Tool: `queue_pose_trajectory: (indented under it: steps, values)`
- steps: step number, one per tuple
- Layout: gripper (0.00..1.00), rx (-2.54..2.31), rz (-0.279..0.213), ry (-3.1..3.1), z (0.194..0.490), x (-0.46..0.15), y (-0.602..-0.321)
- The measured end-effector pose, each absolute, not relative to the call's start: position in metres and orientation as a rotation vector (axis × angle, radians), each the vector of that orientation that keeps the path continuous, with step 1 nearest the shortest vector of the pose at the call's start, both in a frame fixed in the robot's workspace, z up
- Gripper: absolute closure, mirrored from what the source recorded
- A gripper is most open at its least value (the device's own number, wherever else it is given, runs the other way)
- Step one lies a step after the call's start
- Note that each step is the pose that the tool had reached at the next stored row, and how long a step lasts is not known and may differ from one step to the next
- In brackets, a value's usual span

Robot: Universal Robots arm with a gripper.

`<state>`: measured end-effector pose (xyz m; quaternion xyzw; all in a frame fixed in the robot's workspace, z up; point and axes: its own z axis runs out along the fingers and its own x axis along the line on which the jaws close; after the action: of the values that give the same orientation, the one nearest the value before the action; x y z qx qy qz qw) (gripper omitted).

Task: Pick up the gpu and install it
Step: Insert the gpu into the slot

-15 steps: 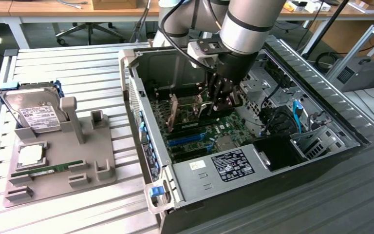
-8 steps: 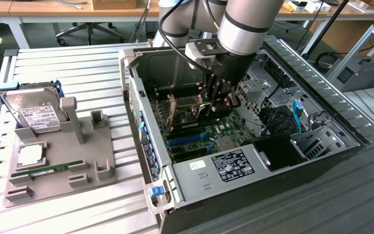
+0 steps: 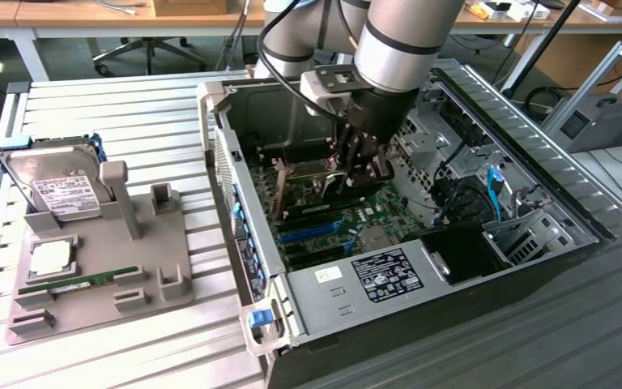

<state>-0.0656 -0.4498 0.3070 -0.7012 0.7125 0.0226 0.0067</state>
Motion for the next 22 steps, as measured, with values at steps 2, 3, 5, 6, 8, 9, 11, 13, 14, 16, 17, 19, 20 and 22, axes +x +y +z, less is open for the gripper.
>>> queue_pose_trajectory:
  steps: [2, 3, 5, 6, 8, 9, 11, 13, 14, 16, 17, 19, 20, 22]
  values:
    - [0.73, -2.194, 0.071, 2.229, 0.307, -0.066, -0.45]
    - [0.73, -2.194, 0.071, 2.229, 0.307, -0.066, -0.451]
    - [0.73, -2.194, 0.071, 2.229, 0.307, -0.066, -0.453]
    - [0.73, -2.194, 0.071, 2.229, 0.307, -0.066, -0.454]
    - [0.73, -2.194, 0.071, 2.229, 0.307, -0.066, -0.455]
    - [0.73, -2.194, 0.071, 2.229, 0.304, -0.066, -0.455]
    - [0.73, -2.193, 0.073, 2.228, 0.298, -0.067, -0.455]
    - [0.73, -2.191, 0.079, 2.223, 0.295, -0.069, -0.456]
    - [0.73, -2.191, 0.083, 2.219, 0.292, -0.07, -0.456]
    - [0.73, -2.19, 0.09, 2.212, 0.289, -0.071, -0.456]
    - [0.73, -2.191, 0.091, 2.21, 0.287, -0.071, -0.456]
    - [0.73, -2.191, 0.092, 2.21, 0.287, -0.072, -0.456]
    - [0.73, -2.191, 0.092, 2.21, 0.287, -0.073, -0.456]
    - [0.73, -2.191, 0.092, 2.21, 0.287, -0.074, -0.456]
